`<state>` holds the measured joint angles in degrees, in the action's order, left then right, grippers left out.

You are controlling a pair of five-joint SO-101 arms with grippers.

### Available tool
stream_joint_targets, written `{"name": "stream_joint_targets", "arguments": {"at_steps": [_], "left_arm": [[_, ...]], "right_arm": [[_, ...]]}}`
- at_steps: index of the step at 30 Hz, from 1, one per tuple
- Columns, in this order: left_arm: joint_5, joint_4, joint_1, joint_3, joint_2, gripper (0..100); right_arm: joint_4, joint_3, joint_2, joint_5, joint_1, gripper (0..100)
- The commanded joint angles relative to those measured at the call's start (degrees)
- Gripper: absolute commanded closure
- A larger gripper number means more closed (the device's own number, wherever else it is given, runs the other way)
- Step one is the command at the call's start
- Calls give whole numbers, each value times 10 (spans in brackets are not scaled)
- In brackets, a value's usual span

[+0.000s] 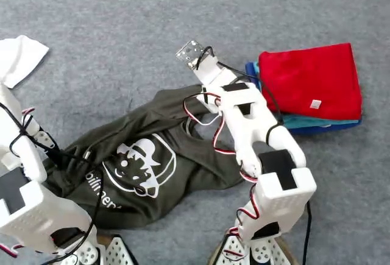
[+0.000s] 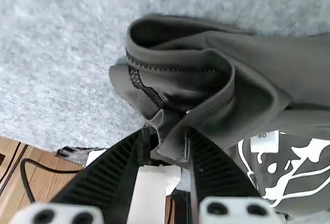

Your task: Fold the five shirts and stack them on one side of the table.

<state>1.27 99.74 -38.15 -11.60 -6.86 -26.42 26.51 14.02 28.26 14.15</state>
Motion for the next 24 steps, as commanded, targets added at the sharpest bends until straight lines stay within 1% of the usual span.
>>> {"name": "stream_joint_targets", "arguments": {"at_steps": [1,4,9,10,13,16,18,21,24], "left_arm": [[9,-4,-11,0,6,885],[12,5,-9,-1,8,885],[71,10,-14,-18,10,885],[94,10,-18,-23,10,881],[182,9,-44,-18,36,816],[297,8,-57,13,74,807],[348,9,-59,43,88,806],[364,10,-56,68,88,806],[368,10,-55,32,87,807]], "right_arm": [[-5,-29,-2,5,-6,996],[-5,-29,-1,5,-6,996],[-5,-29,-1,5,-5,996],[-5,-29,-1,5,-5,996],[-5,-29,0,5,0,996],[-5,-28,-1,5,4,996],[-5,-28,-1,5,3,996],[-5,-28,-1,5,3,996],[-5,-28,-1,5,3,996]]}}
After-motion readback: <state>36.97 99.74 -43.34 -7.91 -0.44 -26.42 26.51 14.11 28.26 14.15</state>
